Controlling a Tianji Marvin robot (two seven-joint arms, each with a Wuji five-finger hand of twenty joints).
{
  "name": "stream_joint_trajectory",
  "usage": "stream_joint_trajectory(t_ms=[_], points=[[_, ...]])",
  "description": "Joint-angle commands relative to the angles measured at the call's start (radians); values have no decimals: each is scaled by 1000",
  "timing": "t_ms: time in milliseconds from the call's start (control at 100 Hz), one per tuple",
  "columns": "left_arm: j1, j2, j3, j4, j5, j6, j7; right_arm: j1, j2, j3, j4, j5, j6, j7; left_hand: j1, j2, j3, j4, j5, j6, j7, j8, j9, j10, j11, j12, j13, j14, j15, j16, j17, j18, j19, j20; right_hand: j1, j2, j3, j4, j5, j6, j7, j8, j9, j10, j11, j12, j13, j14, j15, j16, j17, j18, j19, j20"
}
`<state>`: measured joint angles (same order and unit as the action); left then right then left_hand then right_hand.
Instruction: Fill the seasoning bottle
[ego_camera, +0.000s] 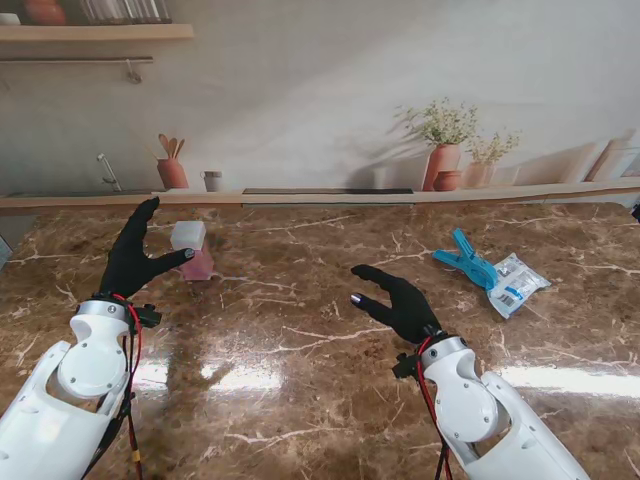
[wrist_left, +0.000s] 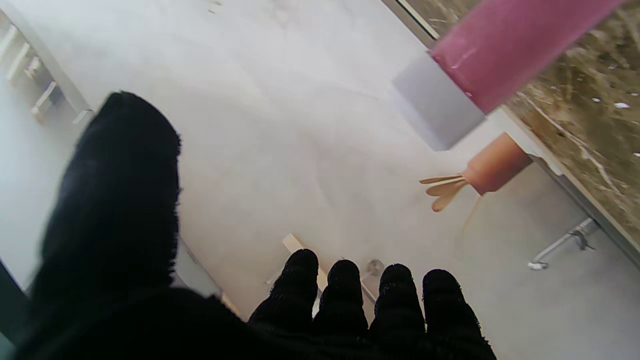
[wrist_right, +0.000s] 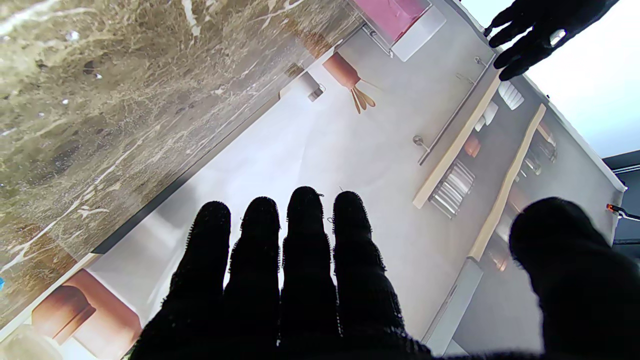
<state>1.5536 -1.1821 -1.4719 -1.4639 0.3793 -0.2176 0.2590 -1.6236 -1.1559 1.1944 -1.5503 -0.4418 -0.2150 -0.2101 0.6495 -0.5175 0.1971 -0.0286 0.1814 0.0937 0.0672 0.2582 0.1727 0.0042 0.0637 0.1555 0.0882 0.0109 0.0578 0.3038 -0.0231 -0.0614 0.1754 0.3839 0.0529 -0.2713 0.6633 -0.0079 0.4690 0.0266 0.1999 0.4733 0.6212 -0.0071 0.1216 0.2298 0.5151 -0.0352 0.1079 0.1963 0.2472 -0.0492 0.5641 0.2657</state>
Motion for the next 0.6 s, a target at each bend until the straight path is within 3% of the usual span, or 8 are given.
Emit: stream_joint_trajectory(t_ms=[0, 110, 130, 160, 390, 590], points=[[-9, 0, -7, 38, -8, 18, 5, -11, -1, 1, -2, 6, 6, 19, -38, -33, 23, -39, -50, -17, -30, 8, -38, -53, -29, 2, -41, -62, -37, -20, -13, -62, -43, 17, 5, 11, -24, -2, 18, -22, 3, -11, 4, -15, 4, 11, 26, -14, 2, 14, 2, -3, 14, 17], [-33, -10, -5, 93, -35, 24, 33, -14, -1, -3, -6, 2, 5, 16, -47, -49, 43, -46, -47, -16, -58, 0, -41, -56, -43, 0, -39, -64, -40, -33, -8, -61, -56, 24, 6, 12, -26, -3, 19, -23, 4, -12, 5, -16, 4, 13, 27, -13, 2, 14, 2, -3, 13, 17], [-38, -12, -4, 103, -39, 25, 36, -14, -1, -4, -7, 2, 5, 16, -80, -67, 116, -60, -45, -14, -68, 9, -42, -55, -46, 4, -39, -61, -32, -18, -7, -61, -67, 44, 6, 12, -26, -3, 19, -23, 4, -12, 5, -14, 4, 13, 27, -13, 2, 14, 1, -2, 13, 17], [-45, -13, -3, 118, -44, 28, 38, -15, -1, -5, -9, 2, 5, 16, -90, -65, 137, -64, -47, -10, -72, 11, -43, -53, -48, 5, -33, -57, -27, -14, -5, -62, -69, 50, 6, 13, -26, -3, 18, -23, 3, -12, 6, -15, 5, 14, 27, -14, 2, 14, 1, -2, 13, 17], [-96, -24, 16, 226, -103, 29, 37, -26, 4, 0, -32, -14, 14, 26, -76, -74, 141, -64, -51, 15, -91, -20, -52, -36, -59, 1, -36, -65, -18, -5, 1, -92, -42, 61, 4, 15, -28, -3, 20, -24, 4, -12, 11, -16, 6, 18, 28, -15, 2, 15, -2, -4, 8, 17], [-131, -26, 46, 300, -118, 39, 22, -21, 4, -3, -33, -15, 20, 30, -83, -90, 141, -69, -49, 6, -90, -36, -61, -37, -71, -1, -40, -64, -31, -13, -4, -94, -56, 47, 12, 15, -27, -2, 29, -30, 8, -11, 19, -17, 9, 22, 33, -19, 3, 16, -2, -6, 7, 17]])
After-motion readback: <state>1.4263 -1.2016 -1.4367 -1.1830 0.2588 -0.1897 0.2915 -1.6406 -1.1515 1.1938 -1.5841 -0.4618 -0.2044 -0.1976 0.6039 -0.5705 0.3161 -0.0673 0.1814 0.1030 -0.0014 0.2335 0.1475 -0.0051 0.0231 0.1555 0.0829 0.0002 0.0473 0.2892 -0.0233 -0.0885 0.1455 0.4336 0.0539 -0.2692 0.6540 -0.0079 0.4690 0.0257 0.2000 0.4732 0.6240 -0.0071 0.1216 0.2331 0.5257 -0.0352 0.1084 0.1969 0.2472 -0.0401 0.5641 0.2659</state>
